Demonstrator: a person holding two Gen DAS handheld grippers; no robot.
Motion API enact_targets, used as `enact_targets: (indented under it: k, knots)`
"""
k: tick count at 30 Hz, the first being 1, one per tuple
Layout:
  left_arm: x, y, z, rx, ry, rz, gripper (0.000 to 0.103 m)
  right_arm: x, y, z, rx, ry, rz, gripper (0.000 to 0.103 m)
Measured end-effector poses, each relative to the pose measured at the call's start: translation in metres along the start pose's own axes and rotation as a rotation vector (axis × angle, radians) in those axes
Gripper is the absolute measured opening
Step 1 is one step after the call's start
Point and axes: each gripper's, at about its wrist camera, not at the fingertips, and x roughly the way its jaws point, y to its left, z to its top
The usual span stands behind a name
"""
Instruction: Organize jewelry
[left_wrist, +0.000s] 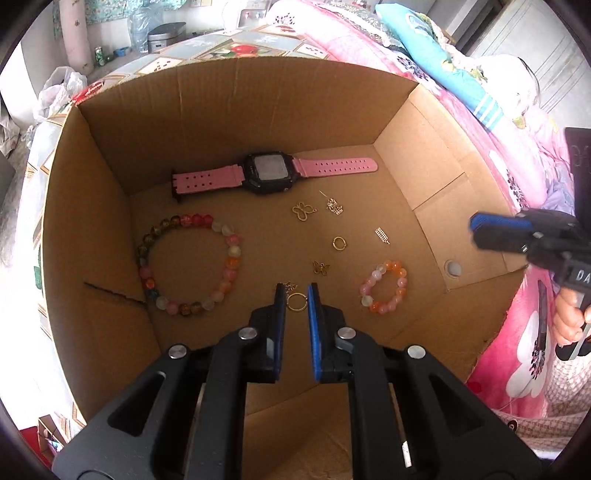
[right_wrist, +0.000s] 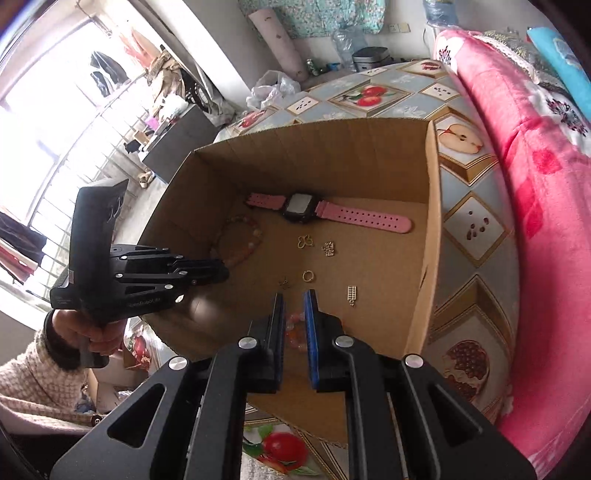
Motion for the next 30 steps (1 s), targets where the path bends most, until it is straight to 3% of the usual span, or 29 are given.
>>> enact_targets:
  k: [8,10,13,18,24,26,28,30]
  knots:
    - [0.006,0.003,0.006,-0.036,0.052,0.015,0.012,-0.029,-0.003,0.001,0.009,-0.097,-0.005,0.011]
    - [0.007,0.005,0.008,-0.059,0.059,0.017,0.024,-0.03,-0.005,0.001,0.017,-0.104,-0.001,0.012]
    - [0.004,0.005,0.008,-0.059,0.04,0.034,0.033,-0.031,-0.008,-0.001,0.029,-0.11,0.002,0.012]
    - [-0.006,0.006,0.007,-0.064,0.001,0.041,0.034,-0.037,-0.011,-0.004,0.042,-0.131,0.005,0.013]
    - [-0.045,0.007,-0.001,-0.064,-0.142,0.023,0.042,-0.044,-0.018,-0.01,0.078,-0.165,-0.005,0.015]
    - [-0.063,0.007,-0.006,-0.068,-0.209,0.028,0.047,-0.047,-0.022,-0.013,0.1,-0.183,-0.027,0.024]
    - [-0.078,0.009,-0.012,-0.077,-0.267,0.039,0.062,-0.049,-0.025,-0.016,0.119,-0.197,-0.049,0.028]
    - [-0.094,0.014,-0.02,-0.095,-0.329,0.059,0.069,-0.049,-0.03,-0.019,0.143,-0.204,-0.071,0.034]
